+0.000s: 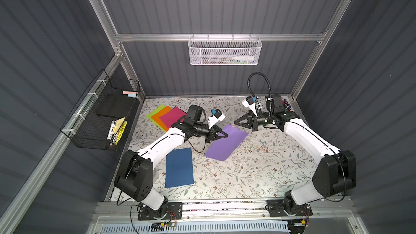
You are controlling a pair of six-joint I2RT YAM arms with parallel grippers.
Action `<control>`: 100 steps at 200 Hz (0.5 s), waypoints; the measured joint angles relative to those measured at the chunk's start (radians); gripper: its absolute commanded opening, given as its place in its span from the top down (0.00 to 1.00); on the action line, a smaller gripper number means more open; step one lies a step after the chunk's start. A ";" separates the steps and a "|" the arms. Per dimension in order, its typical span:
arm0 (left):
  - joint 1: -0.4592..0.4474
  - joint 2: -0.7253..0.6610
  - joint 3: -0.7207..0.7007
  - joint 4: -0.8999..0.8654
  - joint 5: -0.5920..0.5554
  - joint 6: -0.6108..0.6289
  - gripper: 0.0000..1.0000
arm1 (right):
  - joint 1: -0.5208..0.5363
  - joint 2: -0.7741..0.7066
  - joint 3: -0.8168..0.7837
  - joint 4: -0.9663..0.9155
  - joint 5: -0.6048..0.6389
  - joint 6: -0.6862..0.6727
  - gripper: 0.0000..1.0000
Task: Unclip the paperclips from the documents
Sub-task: Remove the paper clip from the document, then place the paper clip at the center of the board.
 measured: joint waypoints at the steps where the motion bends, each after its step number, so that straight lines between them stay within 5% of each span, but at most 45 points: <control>1: 0.000 0.000 0.000 0.000 -0.001 0.000 1.00 | -0.001 0.000 0.000 0.001 0.002 0.001 1.00; 100: 0.000 -0.065 0.000 0.058 -0.073 -0.029 1.00 | -0.151 -0.066 -0.281 -0.005 0.521 0.251 1.00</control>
